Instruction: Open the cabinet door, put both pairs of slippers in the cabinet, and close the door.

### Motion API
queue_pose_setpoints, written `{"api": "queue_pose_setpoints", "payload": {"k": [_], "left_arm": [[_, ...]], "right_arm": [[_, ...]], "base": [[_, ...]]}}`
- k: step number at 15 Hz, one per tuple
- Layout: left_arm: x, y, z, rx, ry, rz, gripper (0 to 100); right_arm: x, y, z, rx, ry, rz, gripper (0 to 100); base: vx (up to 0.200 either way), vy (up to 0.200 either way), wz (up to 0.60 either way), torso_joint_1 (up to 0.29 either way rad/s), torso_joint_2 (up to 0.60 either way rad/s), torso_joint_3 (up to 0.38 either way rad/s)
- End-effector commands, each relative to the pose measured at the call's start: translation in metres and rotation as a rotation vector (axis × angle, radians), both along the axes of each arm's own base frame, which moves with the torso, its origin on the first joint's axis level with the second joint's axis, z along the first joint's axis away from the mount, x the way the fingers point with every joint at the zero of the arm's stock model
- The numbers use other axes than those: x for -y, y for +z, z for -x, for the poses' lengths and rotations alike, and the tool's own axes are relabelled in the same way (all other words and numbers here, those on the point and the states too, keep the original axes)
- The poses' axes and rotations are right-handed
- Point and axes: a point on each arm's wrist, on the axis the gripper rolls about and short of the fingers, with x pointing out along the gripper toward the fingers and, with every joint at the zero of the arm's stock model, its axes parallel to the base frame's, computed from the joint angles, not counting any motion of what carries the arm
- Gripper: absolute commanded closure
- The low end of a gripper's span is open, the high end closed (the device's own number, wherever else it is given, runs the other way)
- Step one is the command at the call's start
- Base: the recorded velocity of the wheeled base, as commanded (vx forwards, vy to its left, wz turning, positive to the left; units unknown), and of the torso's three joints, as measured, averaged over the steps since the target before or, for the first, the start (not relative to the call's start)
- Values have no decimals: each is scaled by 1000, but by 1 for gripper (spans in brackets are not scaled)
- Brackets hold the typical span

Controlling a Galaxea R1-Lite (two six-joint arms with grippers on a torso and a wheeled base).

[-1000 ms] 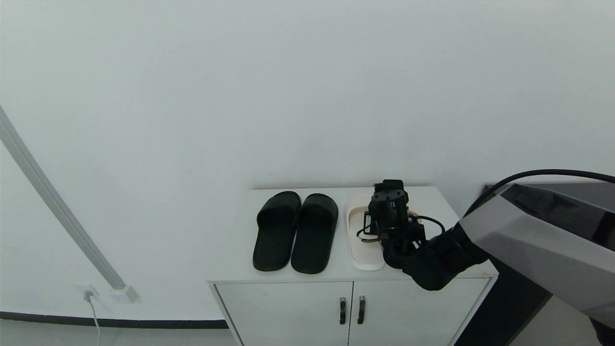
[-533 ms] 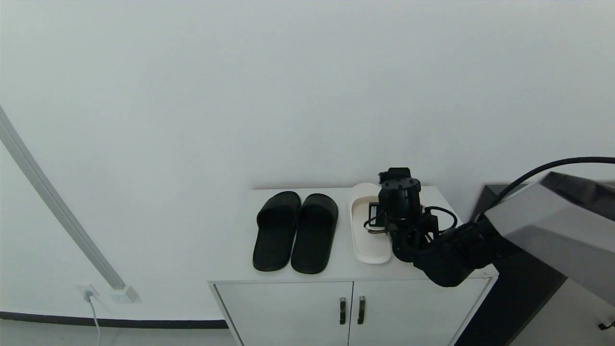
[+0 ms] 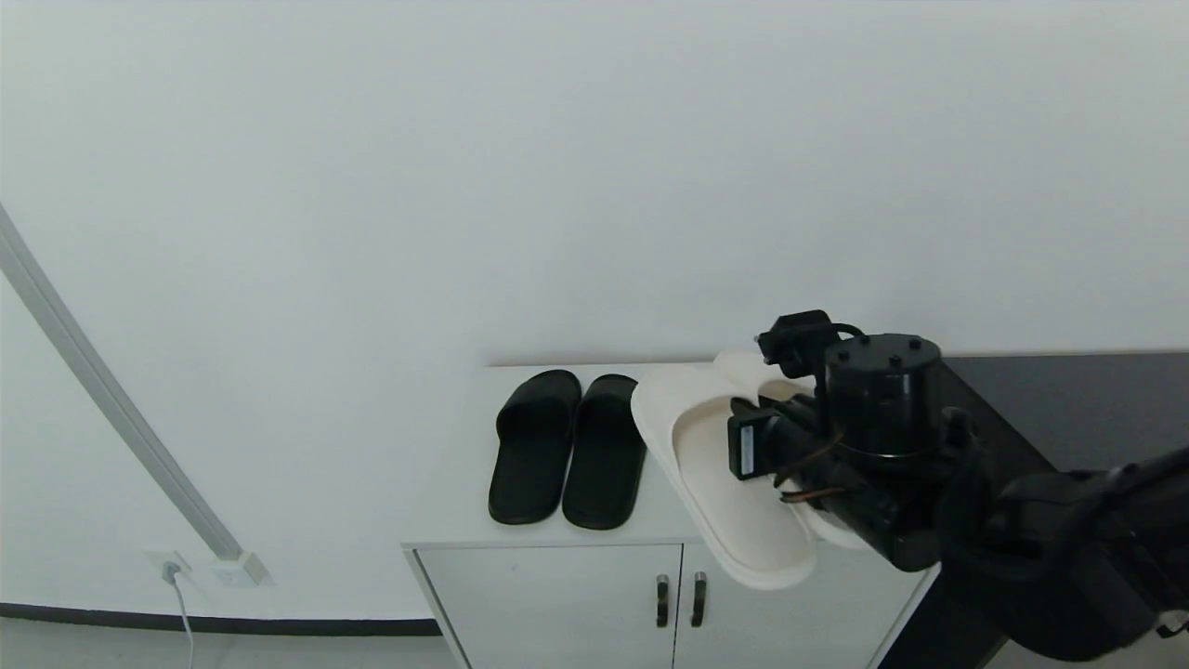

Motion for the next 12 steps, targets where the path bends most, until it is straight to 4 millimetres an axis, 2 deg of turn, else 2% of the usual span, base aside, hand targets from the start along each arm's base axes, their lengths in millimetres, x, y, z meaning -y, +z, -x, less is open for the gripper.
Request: {"api": "queue_pose_setpoints", "payload": {"k": [1,4,6,12], "left_arm": [[0,0,0,-1,0,-1,100],[0,0,0,-1,0,-1,100],[0,0,0,-1,0,-3,100],[0,0,0,-1,0,-3,100]], "right_arm": [[18,17,41,5,124,-26,100],[39,19,67,-77,298,-10,100],[43,20,74,-114,383,-11,100],[43,14,75,-133,394,0,100]], "base": [[0,0,0,0,0,0],[0,0,0,0,0,0],[0,0,0,0,0,0],[0,0,0,0,0,0]]}}
